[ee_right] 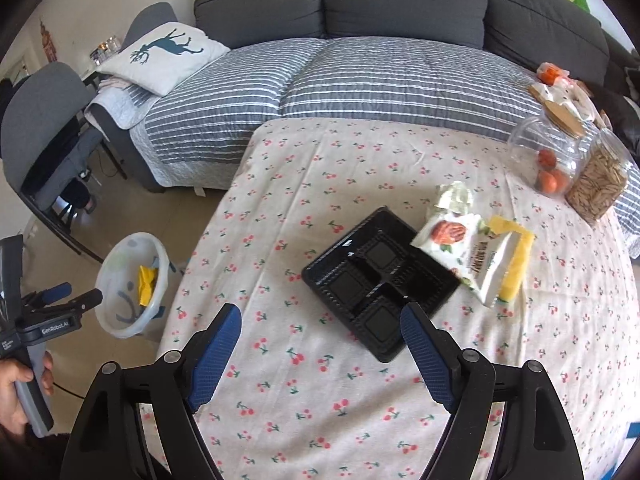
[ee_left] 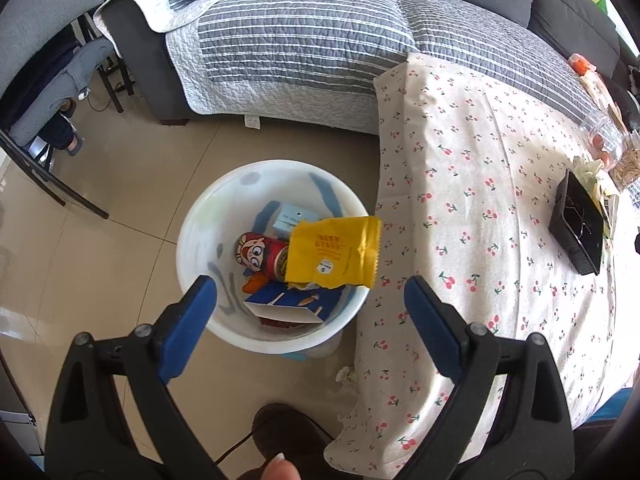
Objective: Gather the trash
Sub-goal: 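Grasp the black plastic tray edge with the left tool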
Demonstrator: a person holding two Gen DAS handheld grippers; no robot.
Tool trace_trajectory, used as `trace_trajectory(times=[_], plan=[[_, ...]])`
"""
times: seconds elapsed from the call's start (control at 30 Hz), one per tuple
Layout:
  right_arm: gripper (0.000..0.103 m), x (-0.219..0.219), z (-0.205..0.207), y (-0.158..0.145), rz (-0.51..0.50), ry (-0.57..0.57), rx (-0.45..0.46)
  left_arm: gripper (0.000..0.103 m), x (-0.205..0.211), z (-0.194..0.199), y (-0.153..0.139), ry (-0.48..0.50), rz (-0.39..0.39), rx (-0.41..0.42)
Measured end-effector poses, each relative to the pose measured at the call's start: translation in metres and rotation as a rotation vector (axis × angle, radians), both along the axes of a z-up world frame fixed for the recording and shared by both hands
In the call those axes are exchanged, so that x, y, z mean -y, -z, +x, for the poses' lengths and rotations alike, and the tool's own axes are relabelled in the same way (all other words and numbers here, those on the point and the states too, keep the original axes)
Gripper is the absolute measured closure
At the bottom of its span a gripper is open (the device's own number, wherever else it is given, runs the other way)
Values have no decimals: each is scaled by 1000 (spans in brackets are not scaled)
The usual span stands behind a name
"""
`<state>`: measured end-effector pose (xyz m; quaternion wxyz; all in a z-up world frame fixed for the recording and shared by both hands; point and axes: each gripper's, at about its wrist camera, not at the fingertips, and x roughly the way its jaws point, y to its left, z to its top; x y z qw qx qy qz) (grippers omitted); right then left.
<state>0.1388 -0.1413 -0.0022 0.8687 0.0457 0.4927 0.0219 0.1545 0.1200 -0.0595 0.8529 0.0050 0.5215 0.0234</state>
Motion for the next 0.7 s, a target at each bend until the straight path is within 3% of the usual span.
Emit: trace_trajectory(times=[0.2, 0.5, 0.7], plan=[[17, 49, -13, 3, 8, 74, 26, 8, 43, 6, -7, 53, -8, 28], [17, 105, -15, 24, 30, 184, -66, 8, 127, 22, -5, 169, -47, 14], [17, 129, -21, 25, -31, 231, -83, 8, 187, 33, -1, 281, -118, 9]])
